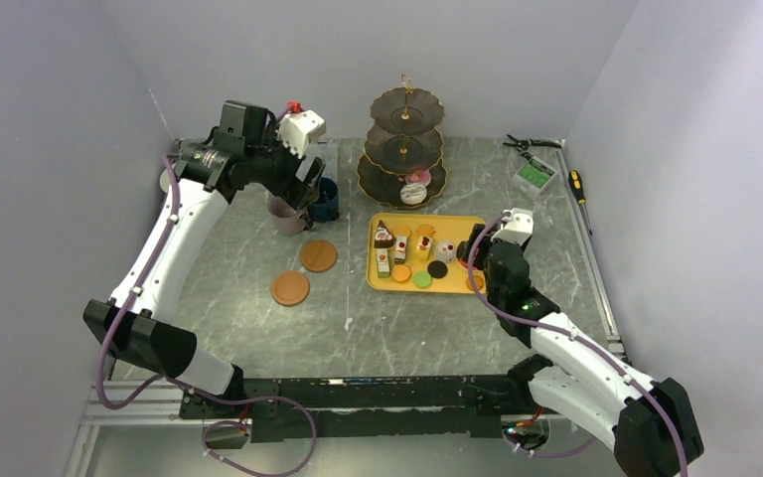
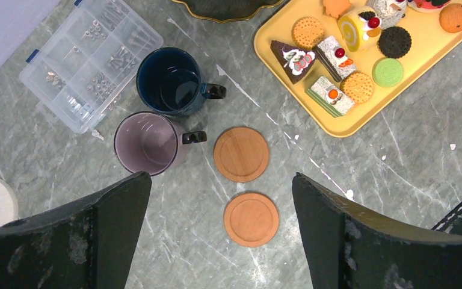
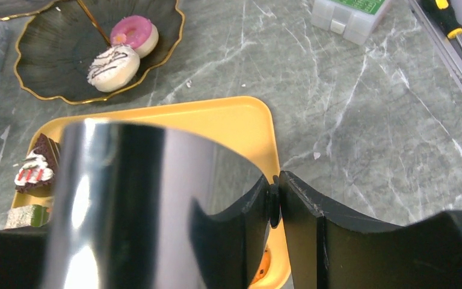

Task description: Serve the afternoon tea

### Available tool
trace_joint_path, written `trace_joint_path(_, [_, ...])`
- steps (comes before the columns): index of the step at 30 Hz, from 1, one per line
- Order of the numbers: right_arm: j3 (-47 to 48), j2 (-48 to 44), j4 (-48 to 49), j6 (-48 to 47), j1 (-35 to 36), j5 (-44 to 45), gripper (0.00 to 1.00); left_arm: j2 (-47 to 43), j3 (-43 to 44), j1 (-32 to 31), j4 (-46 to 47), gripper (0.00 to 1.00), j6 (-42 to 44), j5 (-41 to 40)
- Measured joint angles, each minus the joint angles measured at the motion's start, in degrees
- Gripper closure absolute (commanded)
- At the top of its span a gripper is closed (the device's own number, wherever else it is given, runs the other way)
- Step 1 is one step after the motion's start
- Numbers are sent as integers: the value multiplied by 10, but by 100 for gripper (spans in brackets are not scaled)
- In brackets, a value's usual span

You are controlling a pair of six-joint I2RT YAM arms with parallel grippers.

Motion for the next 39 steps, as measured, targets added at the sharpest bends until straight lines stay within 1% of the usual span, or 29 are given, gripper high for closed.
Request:
trace_joint_path(9, [-8, 34, -4, 12, 0, 5, 33, 0, 0, 0, 0, 6, 0, 0])
trace_joint_path(19, [-11, 77, 15, 16, 0, 5, 33, 0, 0, 0, 0, 6, 0, 0])
trace_joint_path(21, [-11, 83, 23, 16, 0, 5, 36, 0, 0, 0, 0, 6, 0, 0])
trace_joint_path(26, [-11, 87, 30, 14, 0, 6, 48, 0, 0, 0, 0, 6, 0, 0])
trace_joint_path(29, [-13, 80, 34, 5, 0, 6, 54, 0, 0, 0, 0, 6, 0, 0])
trace_joint_path(33, [-19, 53, 52, -12, 1, 1, 56, 0, 0, 0, 0, 6, 0, 1])
trace_joint_path(39, [-15, 23, 83, -48, 1, -16, 56, 0, 0, 0, 0, 6, 0, 2])
